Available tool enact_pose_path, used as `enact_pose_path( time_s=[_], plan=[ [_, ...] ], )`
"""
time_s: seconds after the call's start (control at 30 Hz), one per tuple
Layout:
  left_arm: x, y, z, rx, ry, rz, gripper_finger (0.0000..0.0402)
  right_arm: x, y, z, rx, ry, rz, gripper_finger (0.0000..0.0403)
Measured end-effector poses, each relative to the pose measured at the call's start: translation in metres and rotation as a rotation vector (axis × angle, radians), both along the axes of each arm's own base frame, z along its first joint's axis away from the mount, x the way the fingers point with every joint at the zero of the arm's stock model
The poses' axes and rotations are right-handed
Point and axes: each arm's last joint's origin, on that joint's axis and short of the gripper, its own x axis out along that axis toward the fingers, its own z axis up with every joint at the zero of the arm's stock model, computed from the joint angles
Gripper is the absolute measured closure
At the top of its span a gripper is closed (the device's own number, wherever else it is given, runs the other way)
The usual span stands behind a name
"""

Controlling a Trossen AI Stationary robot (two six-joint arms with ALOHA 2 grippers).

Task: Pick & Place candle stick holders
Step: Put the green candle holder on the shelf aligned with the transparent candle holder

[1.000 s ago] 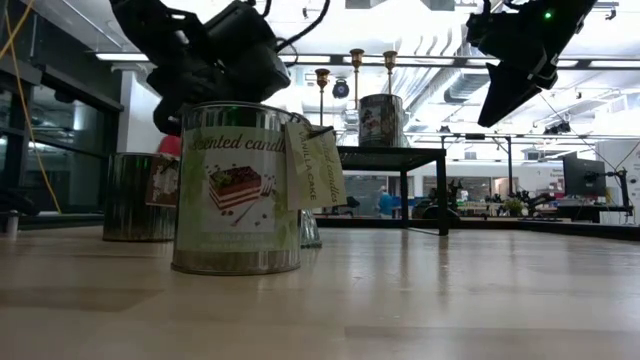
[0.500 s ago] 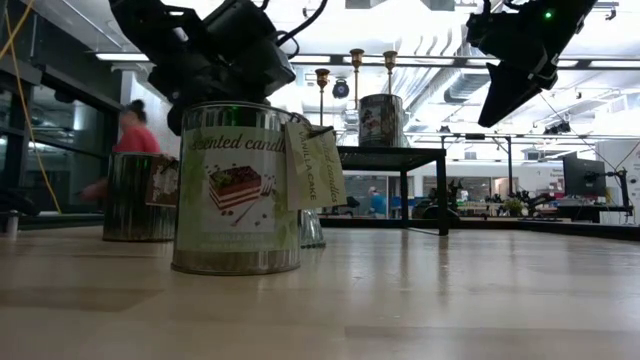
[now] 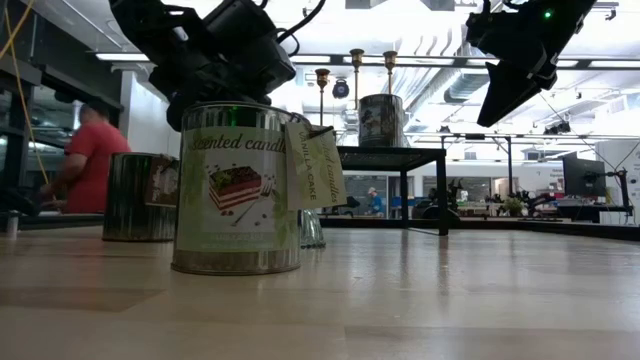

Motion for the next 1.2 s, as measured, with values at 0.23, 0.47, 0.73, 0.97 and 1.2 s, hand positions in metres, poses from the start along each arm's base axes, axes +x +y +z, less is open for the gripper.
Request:
enact_pose_path(
  time_s=[0.23,0.47,0.73,0.97,1.2],
  plan=[
    [0.0006,-0.0005,0.0010,-0.026,-0.008,-0.005,0.0168,0.0000,0.0000,0.0000,0.000,0.000,0.000,0.0316],
    [0.0006,-0.0005,0.0010,-0.026,-0.008,-0.005,0.0168,0.0000,0.0000,0.0000,0.000,0.000,0.000,0.0316],
    [0.0006,-0.0003,0.0010,-0.027,-0.006,0.006,0.0175,0.0000,0.0000,0.0000,0.000,0.000,0.000,0.0316],
    [0.0006,-0.0003,0.0010,-0.032,-0.004,0.009,0.0231,0.0000,0.0000,0.0000,0.000,0.000,0.000,0.0316],
    [0.0006,-0.0003,0.0010,-0.032,-0.004,0.011,0.0224,0.0000,-0.0001,0.0000,0.000,0.000,0.000,0.0316]
  ],
)
